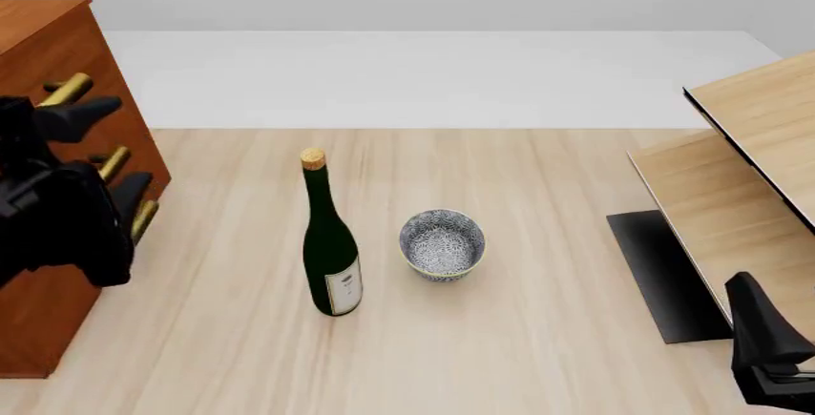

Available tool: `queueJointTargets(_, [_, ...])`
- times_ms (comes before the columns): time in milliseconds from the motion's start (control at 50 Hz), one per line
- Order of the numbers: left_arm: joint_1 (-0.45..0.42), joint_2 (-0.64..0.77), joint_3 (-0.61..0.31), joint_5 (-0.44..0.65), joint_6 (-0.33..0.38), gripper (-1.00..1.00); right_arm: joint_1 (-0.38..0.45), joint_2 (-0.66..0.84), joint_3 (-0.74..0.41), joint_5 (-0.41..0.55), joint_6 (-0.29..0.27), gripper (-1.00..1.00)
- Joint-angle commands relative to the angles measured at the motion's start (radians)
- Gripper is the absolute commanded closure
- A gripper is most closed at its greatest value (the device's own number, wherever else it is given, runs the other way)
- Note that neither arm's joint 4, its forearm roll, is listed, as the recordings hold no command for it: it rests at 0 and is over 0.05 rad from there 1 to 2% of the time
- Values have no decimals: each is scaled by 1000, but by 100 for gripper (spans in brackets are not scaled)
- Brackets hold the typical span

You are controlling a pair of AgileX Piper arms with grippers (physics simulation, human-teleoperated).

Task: Close the bottom drawer of the cabinet and open the top drawer.

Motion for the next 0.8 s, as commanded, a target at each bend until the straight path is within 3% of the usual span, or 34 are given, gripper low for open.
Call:
queueJointTargets(20, [37, 29, -28, -10, 24, -100, -1, 2, 0, -1, 2, -100])
queueJointTargets(420, [138, 9, -81, 47, 18, -100, 0, 11, 1, -12, -2, -100])
queueJointTargets(800, [165, 49, -98, 76, -39, -100, -1, 2, -1, -2, -3, -100])
